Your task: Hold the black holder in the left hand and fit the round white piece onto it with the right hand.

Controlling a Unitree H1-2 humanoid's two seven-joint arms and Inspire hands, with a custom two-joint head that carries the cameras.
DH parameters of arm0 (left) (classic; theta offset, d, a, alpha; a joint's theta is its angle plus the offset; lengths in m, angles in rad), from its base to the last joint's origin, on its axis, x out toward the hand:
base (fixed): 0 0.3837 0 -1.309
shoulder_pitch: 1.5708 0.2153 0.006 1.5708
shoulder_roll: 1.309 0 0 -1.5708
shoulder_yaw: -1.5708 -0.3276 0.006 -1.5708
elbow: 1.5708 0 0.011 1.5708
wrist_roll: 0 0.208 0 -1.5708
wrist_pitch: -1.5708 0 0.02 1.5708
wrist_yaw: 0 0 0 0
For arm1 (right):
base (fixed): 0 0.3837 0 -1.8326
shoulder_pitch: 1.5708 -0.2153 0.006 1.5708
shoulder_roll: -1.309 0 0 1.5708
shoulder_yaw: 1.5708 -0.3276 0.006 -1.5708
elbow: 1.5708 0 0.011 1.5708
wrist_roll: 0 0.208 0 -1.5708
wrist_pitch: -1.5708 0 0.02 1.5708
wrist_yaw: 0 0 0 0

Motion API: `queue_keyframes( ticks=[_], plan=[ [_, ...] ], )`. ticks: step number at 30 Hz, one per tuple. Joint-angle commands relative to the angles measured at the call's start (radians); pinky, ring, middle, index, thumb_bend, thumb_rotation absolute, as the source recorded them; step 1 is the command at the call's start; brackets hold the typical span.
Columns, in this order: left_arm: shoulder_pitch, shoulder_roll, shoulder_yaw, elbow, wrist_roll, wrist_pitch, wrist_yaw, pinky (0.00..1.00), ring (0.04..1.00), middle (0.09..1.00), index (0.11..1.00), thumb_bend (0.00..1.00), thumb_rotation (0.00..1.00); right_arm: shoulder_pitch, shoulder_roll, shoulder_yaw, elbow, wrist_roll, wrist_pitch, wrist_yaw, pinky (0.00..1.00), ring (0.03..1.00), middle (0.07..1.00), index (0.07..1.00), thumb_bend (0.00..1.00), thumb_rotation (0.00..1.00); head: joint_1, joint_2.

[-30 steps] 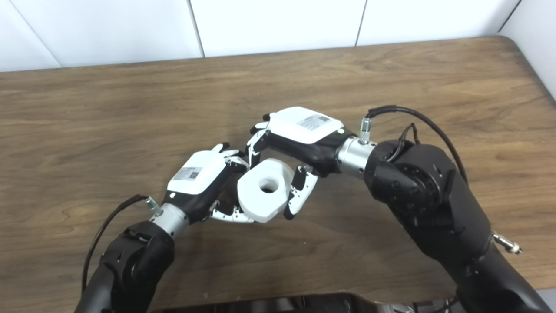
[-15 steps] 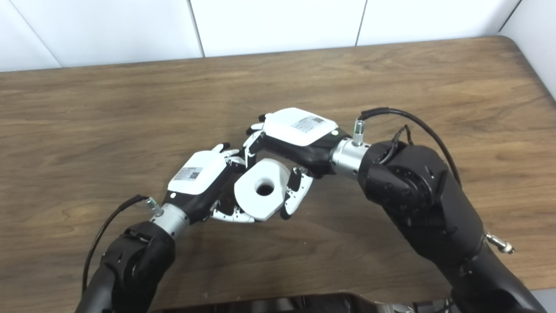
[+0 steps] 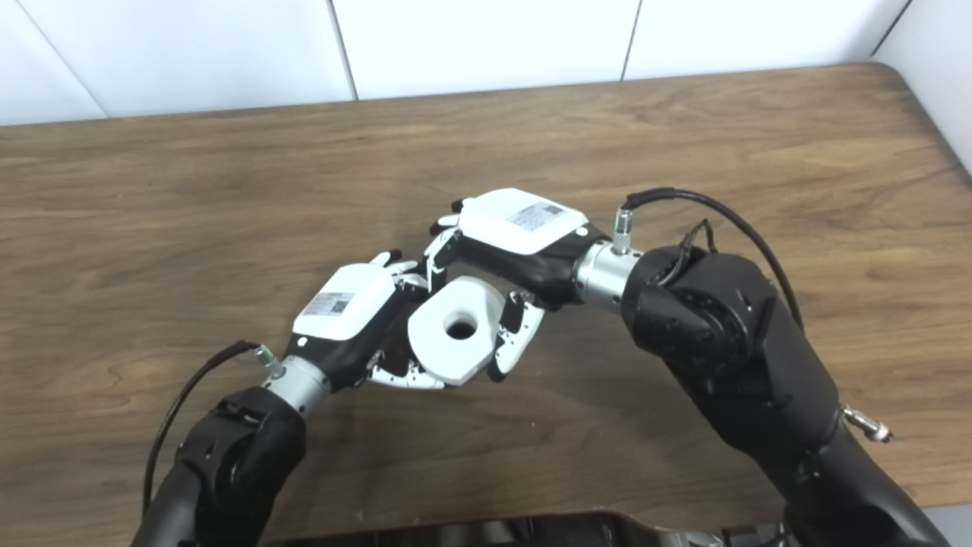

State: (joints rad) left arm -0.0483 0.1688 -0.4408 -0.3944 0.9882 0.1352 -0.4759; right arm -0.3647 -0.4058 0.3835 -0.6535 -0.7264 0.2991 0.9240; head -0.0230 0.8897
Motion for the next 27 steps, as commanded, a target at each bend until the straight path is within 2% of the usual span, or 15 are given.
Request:
queue_keyframes(
  ticks=[1,27],
  plan=[
    [0.000,-0.003,-0.011,-0.005,0.004,0.003,-0.015,0.99,0.890,0.796,0.487,0.52,0.06,-0.015,0.001,-0.011,-0.012,-0.004,-0.026,-0.032,1.00,0.921,0.794,0.482,0.52,0.14,0.000,0.001],
    [-0.003,-0.003,-0.011,-0.005,0.003,0.001,-0.014,0.99,0.889,0.798,0.487,0.52,0.06,-0.001,0.001,-0.022,0.019,-0.004,-0.044,-0.048,1.00,0.912,0.787,0.486,0.53,0.15,-0.003,0.005]
  ],
)
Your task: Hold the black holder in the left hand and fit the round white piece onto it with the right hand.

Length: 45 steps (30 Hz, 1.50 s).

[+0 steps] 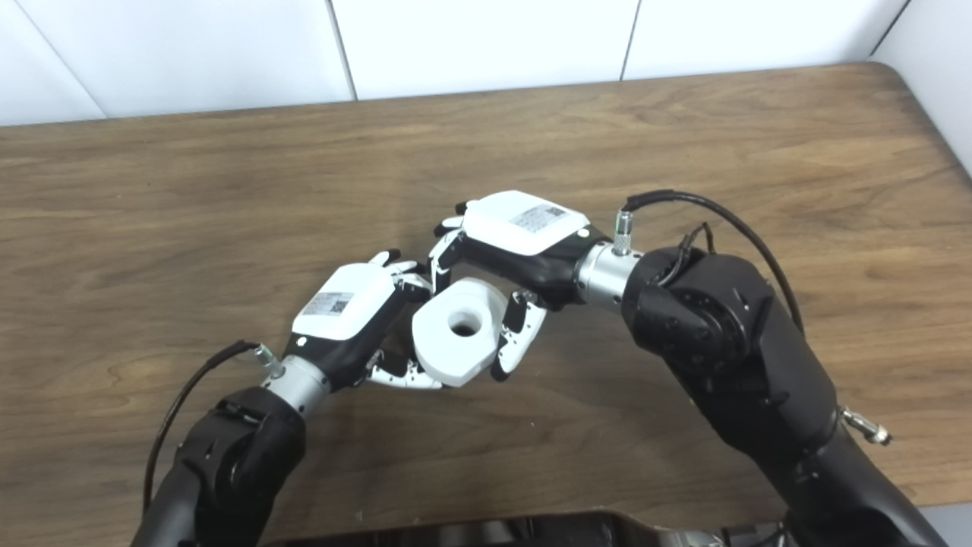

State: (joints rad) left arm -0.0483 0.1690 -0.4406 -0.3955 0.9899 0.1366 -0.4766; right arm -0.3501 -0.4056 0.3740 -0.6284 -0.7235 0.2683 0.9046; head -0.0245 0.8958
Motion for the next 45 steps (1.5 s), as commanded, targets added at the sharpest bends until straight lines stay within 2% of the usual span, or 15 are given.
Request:
queue_keyframes(
  ticks=[1,6,7,9,11,17,30,35,45],
  plan=[
    [-0.003,-0.003,-0.012,-0.003,0.003,0.000,-0.014,0.99,0.890,0.798,0.487,0.52,0.06,-0.016,-0.001,-0.011,-0.007,-0.009,-0.013,-0.026,1.00,0.913,0.788,0.487,0.53,0.15,-0.001,0.000],
    [-0.004,-0.004,-0.014,0.000,0.006,-0.001,-0.013,0.99,0.889,0.798,0.487,0.52,0.06,-0.025,-0.004,-0.005,-0.015,-0.014,0.001,-0.001,1.00,0.919,0.799,0.491,0.52,0.16,-0.001,-0.002],
    [-0.004,-0.004,-0.014,0.000,0.006,-0.001,-0.012,0.99,0.888,0.797,0.487,0.52,0.06,-0.027,-0.006,-0.004,-0.015,-0.015,-0.001,0.001,1.00,0.916,0.801,0.559,0.78,0.24,-0.001,-0.002],
    [-0.004,-0.005,-0.014,-0.001,0.007,0.001,-0.014,0.99,0.887,0.796,0.487,0.52,0.06,-0.030,-0.011,-0.001,-0.016,-0.014,-0.005,0.007,1.00,0.917,0.810,0.619,0.93,0.31,-0.001,-0.002],
    [-0.004,-0.006,-0.014,-0.002,0.007,0.004,-0.016,0.99,0.888,0.797,0.487,0.52,0.06,-0.037,-0.015,0.002,-0.022,-0.018,-0.002,0.023,1.00,0.929,0.846,0.682,0.99,0.36,-0.001,-0.002],
    [-0.004,-0.006,-0.014,-0.003,0.005,0.003,-0.016,0.99,0.886,0.797,0.487,0.52,0.06,-0.048,-0.017,0.005,-0.045,-0.038,0.011,0.083,1.00,0.966,0.900,0.736,1.00,0.39,-0.002,-0.001],
    [-0.007,-0.004,-0.012,0.001,0.001,0.002,-0.016,0.99,0.888,0.800,0.487,0.52,0.06,-0.068,-0.017,-0.003,-0.067,-0.060,0.017,0.146,1.00,1.000,0.982,0.895,1.00,0.43,-0.003,0.000],
    [-0.008,-0.003,-0.013,0.002,0.003,0.000,-0.014,0.99,0.886,0.797,0.487,0.52,0.06,-0.083,-0.026,-0.024,-0.080,-0.047,0.020,0.165,1.00,1.000,0.999,0.943,1.00,0.45,-0.004,-0.002],
    [-0.013,0.001,-0.014,0.010,0.006,-0.001,-0.018,0.99,0.888,0.788,0.487,0.52,0.06,-0.147,-0.069,-0.077,-0.115,-0.003,0.090,0.214,1.00,1.000,1.000,1.000,1.00,0.53,-0.003,-0.009]
  ],
)
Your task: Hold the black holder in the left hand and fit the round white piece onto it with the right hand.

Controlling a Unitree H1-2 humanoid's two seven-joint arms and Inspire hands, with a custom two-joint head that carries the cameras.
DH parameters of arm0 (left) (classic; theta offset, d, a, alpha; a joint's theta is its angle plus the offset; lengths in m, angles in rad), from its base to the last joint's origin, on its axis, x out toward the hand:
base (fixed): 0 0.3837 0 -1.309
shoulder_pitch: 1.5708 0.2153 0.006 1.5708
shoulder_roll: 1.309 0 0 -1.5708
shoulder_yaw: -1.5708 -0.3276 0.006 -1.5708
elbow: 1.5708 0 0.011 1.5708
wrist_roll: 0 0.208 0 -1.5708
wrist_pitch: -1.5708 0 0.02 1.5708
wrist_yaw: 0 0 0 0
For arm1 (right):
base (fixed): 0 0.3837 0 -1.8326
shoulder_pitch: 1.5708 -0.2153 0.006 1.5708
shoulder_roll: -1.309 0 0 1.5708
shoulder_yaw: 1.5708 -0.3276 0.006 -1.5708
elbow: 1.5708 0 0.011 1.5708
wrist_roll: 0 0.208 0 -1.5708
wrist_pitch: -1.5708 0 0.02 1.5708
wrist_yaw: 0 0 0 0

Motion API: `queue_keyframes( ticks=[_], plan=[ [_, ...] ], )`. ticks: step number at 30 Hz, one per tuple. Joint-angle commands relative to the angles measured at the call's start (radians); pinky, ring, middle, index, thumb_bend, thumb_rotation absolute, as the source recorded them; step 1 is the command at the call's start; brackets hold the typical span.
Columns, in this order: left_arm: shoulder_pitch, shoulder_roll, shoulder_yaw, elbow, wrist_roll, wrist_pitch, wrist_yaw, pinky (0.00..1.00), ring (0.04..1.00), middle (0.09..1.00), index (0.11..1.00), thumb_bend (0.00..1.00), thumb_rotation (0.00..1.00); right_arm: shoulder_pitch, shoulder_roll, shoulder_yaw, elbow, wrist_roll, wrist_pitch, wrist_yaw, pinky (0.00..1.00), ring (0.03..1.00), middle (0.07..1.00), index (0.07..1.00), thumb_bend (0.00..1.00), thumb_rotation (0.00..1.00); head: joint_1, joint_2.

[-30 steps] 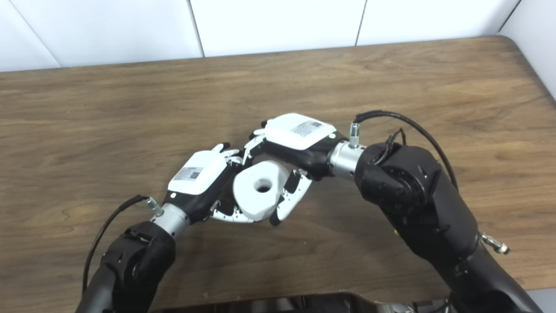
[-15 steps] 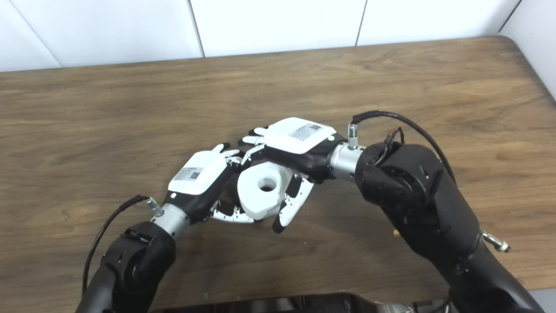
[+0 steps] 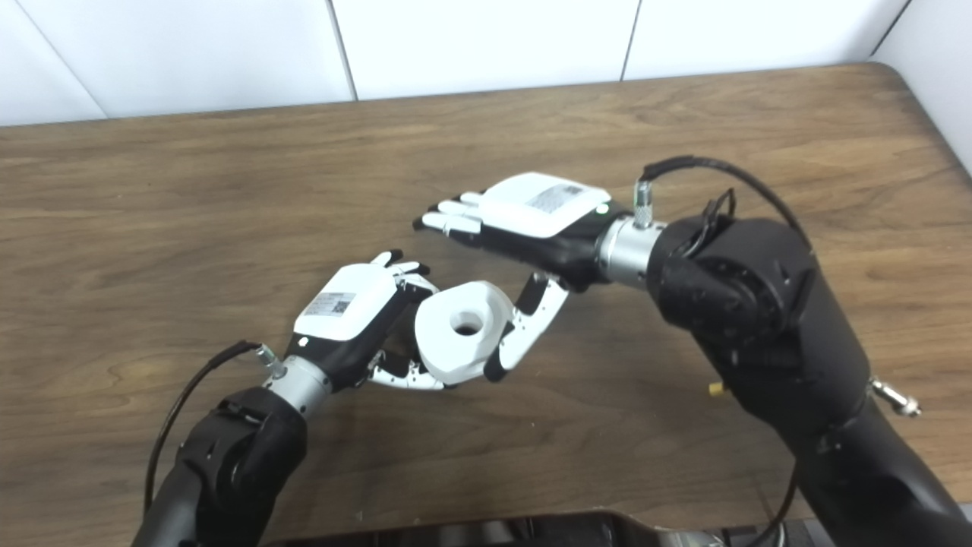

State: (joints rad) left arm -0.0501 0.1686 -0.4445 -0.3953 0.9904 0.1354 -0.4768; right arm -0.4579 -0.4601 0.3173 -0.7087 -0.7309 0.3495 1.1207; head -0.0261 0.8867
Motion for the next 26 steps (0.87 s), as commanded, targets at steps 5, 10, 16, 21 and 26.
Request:
queue_keyframes(
  ticks=[5,10,16,21,26],
  plan=[
    [-0.012,0.003,-0.009,0.014,0.004,-0.003,-0.013,0.99,0.885,0.784,0.487,0.52,0.06,-0.050,-0.049,-0.061,-0.062,0.044,0.055,0.003,1.00,1.000,1.000,1.000,1.00,0.52,-0.001,-0.003],
    [-0.014,0.005,-0.008,0.018,0.002,-0.003,-0.012,0.99,0.886,0.781,0.487,0.52,0.06,-0.068,-0.090,-0.094,-0.087,0.080,0.103,0.011,1.00,1.000,1.000,1.000,1.00,0.49,-0.004,-0.007],
    [-0.014,0.008,-0.007,0.017,0.001,-0.002,-0.014,0.99,0.881,0.777,0.487,0.52,0.06,-0.078,-0.141,-0.155,-0.105,0.107,0.118,0.031,1.00,1.000,1.000,1.000,1.00,0.49,-0.001,-0.009],
    [-0.017,0.011,-0.006,0.013,-0.002,0.001,-0.024,0.99,0.881,0.771,0.487,0.52,0.06,-0.077,-0.157,-0.198,-0.105,0.112,0.120,0.054,1.00,1.000,1.000,1.000,1.00,0.51,0.001,-0.010],
    [-0.024,0.016,-0.004,0.011,-0.015,0.003,-0.040,0.99,0.876,0.766,0.487,0.52,0.06,-0.073,-0.165,-0.208,-0.103,0.114,0.120,0.054,1.00,1.000,1.000,1.000,1.00,0.52,0.002,-0.008]
  ],
)
